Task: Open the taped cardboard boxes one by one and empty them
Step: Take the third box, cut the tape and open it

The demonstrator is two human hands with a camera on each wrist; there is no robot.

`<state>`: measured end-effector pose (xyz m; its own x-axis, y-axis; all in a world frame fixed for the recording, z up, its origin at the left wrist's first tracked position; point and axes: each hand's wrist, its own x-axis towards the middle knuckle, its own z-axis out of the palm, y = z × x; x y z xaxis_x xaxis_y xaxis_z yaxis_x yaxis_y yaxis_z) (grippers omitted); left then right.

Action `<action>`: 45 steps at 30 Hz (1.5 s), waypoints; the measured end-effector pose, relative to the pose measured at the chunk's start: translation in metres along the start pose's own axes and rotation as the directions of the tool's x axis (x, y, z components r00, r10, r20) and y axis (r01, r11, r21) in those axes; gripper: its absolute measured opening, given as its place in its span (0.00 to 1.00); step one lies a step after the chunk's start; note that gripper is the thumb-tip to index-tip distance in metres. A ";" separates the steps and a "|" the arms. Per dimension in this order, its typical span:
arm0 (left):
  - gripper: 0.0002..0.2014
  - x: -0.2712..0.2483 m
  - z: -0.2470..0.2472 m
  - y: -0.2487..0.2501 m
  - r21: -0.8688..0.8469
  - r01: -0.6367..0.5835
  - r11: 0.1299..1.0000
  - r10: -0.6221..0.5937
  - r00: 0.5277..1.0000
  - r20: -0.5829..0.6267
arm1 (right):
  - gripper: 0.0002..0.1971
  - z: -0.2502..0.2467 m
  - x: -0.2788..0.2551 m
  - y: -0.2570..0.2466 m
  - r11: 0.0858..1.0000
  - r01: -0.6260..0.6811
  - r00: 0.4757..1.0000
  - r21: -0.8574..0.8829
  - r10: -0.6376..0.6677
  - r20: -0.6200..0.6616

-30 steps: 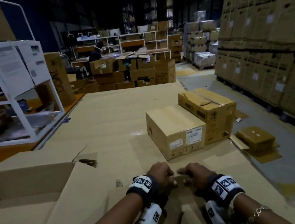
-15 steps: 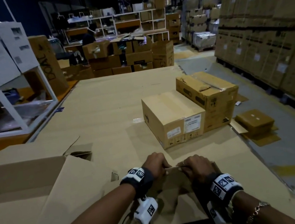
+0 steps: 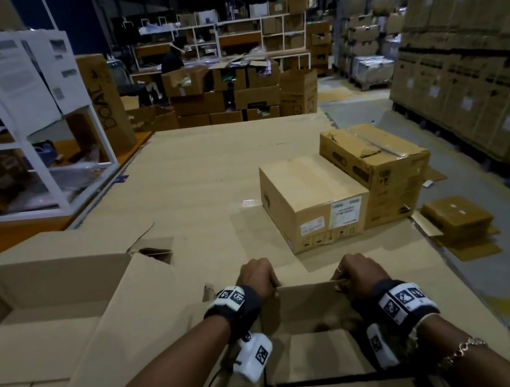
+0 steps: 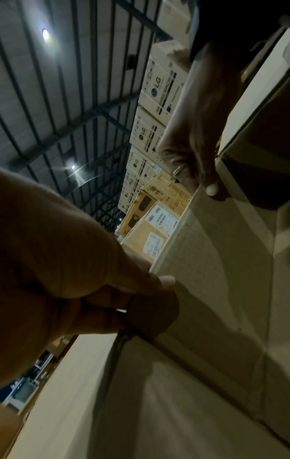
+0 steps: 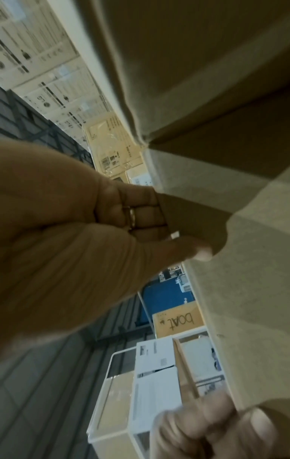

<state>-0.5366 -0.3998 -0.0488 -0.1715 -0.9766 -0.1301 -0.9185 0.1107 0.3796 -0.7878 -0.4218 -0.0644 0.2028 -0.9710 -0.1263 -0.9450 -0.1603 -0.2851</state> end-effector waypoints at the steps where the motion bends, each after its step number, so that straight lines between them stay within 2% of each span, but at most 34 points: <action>1: 0.13 -0.004 -0.004 0.001 -0.016 -0.009 1.000 0.009 1.000 0.020 | 0.08 -0.002 0.000 0.000 1.000 -0.001 1.000 0.006 0.001 0.018; 4: 0.12 -0.015 -0.015 0.001 -0.058 -0.089 0.994 0.097 0.986 0.133 | 0.16 -0.011 -0.006 0.002 1.000 -0.002 0.997 0.018 0.000 0.072; 7: 0.27 -0.031 -0.025 0.004 -0.017 -0.166 0.986 0.166 0.972 0.163 | 0.24 -0.031 -0.027 -0.007 1.000 0.014 0.995 -0.003 -0.014 0.097; 9: 0.38 -0.049 -0.035 0.014 0.007 -0.217 0.976 0.213 0.964 0.160 | 0.20 -0.047 -0.049 -0.016 0.996 0.041 0.987 0.073 -0.052 0.149; 11: 0.35 -0.072 -0.039 0.026 -0.042 -0.263 0.964 0.266 0.948 0.178 | 0.18 -0.057 -0.082 -0.028 0.986 0.077 0.977 0.150 -0.105 0.187; 13: 0.32 -0.099 -0.032 0.034 -0.039 -0.310 0.950 0.312 0.931 0.191 | 0.28 -0.057 -0.113 -0.034 0.985 0.113 0.965 0.129 -0.140 0.223; 14: 0.33 -0.113 -0.027 0.038 -0.018 -0.321 0.947 0.317 0.925 0.209 | 0.33 -0.054 -0.131 -0.035 0.983 0.148 0.949 0.106 -0.171 0.264; 16: 0.34 -0.141 -0.014 0.045 0.014 -0.291 0.957 0.275 0.919 0.282 | 0.33 -0.048 -0.163 -0.038 0.972 0.227 0.914 0.058 -0.234 0.330; 19: 0.45 -0.176 0.005 0.053 0.076 -0.204 0.976 0.166 0.923 0.346 | 0.34 -0.032 -0.200 -0.041 0.975 0.221 0.909 -0.007 -0.204 0.363; 21: 0.46 -0.191 0.015 0.057 0.071 -0.184 0.980 0.153 0.935 0.320 | 0.32 -0.020 -0.213 -0.046 0.979 0.198 0.925 -0.051 -0.169 0.341; 23: 0.41 -0.202 0.015 0.061 0.081 -0.194 0.978 0.168 0.952 0.257 | 0.28 -0.014 -0.225 -0.053 0.983 0.167 0.953 -0.075 -0.142 0.268; 27: 0.28 -0.225 0.010 0.060 0.047 -0.187 0.981 0.185 0.981 0.052 | 0.16 -0.016 -0.253 -0.062 0.991 0.134 0.991 -0.022 -0.135 -0.024; 29: 0.25 -0.241 0.004 0.063 0.005 -0.211 0.978 0.211 0.975 -0.075 | 0.17 -0.016 -0.271 -0.062 0.990 0.137 0.970 -0.043 -0.143 -0.196; 32: 0.21 -0.273 -0.006 0.076 -0.060 -0.282 0.957 0.262 0.938 -0.228 | 0.15 -0.015 -0.308 -0.066 0.976 0.213 0.894 -0.041 -0.212 -0.396; 34: 0.19 -0.300 -0.012 0.086 -0.109 -0.318 0.942 0.276 0.917 -0.289 | 0.16 -0.017 -0.334 -0.069 0.970 0.241 0.846 -0.042 -0.231 -0.480; 36: 0.16 -0.326 -0.013 0.090 -0.169 -0.345 0.923 0.283 0.909 -0.306 | 0.12 -0.021 -0.362 -0.069 0.957 0.285 0.787 -0.052 -0.264 -0.557; 38: 0.11 -0.350 -0.007 0.090 -0.194 -0.374 0.907 0.312 0.905 -0.290 | 0.11 -0.022 -0.391 -0.067 0.942 0.334 0.761 -0.040 -0.294 -0.578; 41: 0.11 -0.384 0.010 0.088 -0.176 -0.412 0.894 0.359 0.894 -0.268 | 0.10 -0.007 -0.430 -0.060 0.922 0.387 0.812 0.006 -0.337 -0.477; 45: 0.13 -0.421 0.065 0.083 -0.149 -0.432 0.890 0.365 0.868 -0.337 | 0.13 0.033 -0.459 -0.036 0.920 0.383 0.867 0.080 -0.328 -0.376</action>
<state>-0.5637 0.0323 -0.0220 -0.3641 -0.8694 0.3339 -0.6898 0.4927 0.5306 -0.8381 0.0354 -0.0278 0.3890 -0.8556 0.3416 -0.7715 -0.5052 -0.3868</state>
